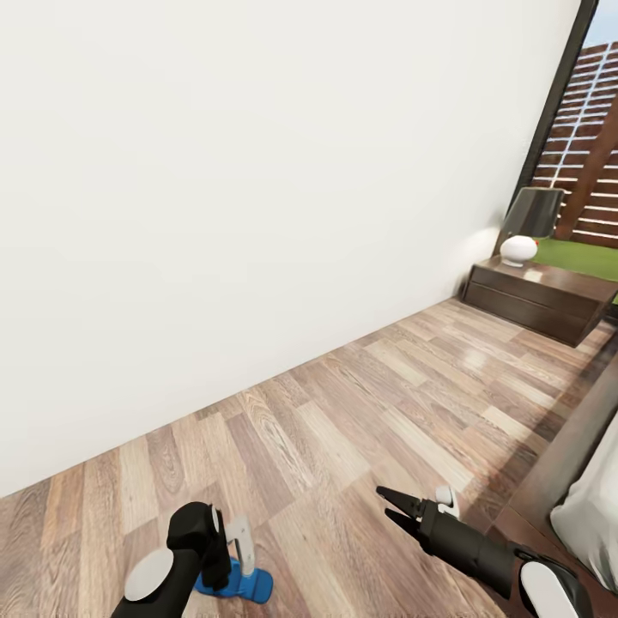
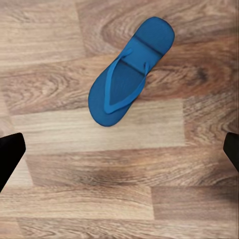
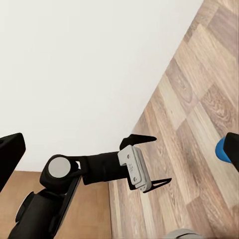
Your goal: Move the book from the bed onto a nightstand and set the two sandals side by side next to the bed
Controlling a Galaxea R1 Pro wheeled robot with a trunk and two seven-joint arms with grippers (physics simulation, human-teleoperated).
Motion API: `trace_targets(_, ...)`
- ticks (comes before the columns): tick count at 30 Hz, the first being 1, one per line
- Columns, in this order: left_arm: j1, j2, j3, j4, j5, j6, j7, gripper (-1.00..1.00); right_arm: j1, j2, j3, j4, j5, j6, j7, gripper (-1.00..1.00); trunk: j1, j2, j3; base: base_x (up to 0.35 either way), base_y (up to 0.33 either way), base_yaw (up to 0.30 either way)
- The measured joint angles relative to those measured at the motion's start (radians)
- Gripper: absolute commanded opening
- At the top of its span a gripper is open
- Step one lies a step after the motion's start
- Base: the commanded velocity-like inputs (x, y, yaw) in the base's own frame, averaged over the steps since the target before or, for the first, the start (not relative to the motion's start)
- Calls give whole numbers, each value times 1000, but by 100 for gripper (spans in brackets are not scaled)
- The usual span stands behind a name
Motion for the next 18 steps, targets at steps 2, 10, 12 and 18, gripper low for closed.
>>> trace_targets(2, 0, 1, 1, -1, 0, 0, 1, 100, 0, -1, -1, 0, 0, 0, 0, 100, 1, 0, -8, 0, 0, 0)
trace_targets(10, 0, 1, 1, -3, 1, 0, 3, 100, 0, -1, -48, 0, 0, 0, 0, 100, 4, -2, -39, 0, 0, 0)
trace_targets(12, 0, 1, 1, -3, 1, 0, 5, 100, 0, -1, -52, -1, 0, 0, 1, 100, 5, -3, -46, 0, 0, 0)
trace_targets(18, 0, 1, 1, -3, 0, 1, 8, 100, 0, -1, -72, -3, 1, 1, 1, 100, 8, -4, -70, 0, 0, 0)
